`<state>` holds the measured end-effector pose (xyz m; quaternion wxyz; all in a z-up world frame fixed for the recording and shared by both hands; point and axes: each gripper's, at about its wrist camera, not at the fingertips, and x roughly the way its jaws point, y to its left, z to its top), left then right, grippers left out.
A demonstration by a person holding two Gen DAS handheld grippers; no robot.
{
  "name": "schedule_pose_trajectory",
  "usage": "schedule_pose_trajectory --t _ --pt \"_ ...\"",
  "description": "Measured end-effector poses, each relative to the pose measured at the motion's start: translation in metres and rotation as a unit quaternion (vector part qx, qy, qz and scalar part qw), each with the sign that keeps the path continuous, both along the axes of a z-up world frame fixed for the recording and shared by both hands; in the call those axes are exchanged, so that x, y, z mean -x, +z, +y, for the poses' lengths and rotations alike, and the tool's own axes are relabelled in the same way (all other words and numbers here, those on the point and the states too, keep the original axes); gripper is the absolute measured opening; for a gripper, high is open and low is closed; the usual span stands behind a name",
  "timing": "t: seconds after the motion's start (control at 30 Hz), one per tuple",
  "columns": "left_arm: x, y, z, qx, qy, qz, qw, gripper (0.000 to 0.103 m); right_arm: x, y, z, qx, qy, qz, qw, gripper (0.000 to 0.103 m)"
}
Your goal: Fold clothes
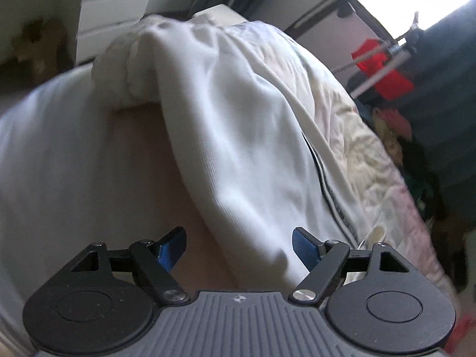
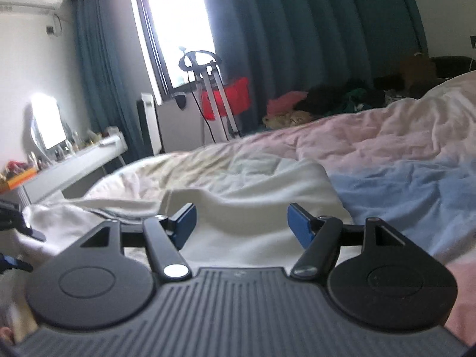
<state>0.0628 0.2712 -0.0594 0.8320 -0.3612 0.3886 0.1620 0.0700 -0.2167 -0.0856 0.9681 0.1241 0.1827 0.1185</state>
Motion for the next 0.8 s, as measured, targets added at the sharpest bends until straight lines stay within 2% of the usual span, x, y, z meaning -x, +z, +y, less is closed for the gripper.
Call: schedule_pose_trajectory --t 0.2,0.3,0.53,0.67,0.8 --pt "-0.013 -0.016 0.022 0.048 0.042 -0.006 0.998 0.08 -0.005 -0.006 0.009 0.024 0.014 0.052 0.998 0.071" --pt "-0.016 -0.021 0.035 0.068 0.062 -0.019 0.9956 0.077 -0.004 -0.01 0.012 0.036 0.007 0.058 0.998 0.071" --pt "-0.018 -0.029 0.074 0.087 0.117 -0.055 0.9877 0.075 -0.005 -0.009 0.009 0.036 -0.002 0.056 0.998 0.071" --pt "-0.02 -0.026 0.081 0.063 0.131 -0.076 0.9865 0.069 -0.005 -0.009 0.012 0.053 -0.013 0.052 0.997 0.071" --pt "-0.021 -0.021 0.087 0.03 0.146 -0.101 0.9836 0.056 -0.007 -0.014 0.01 0.059 -0.021 0.074 0.995 0.071"
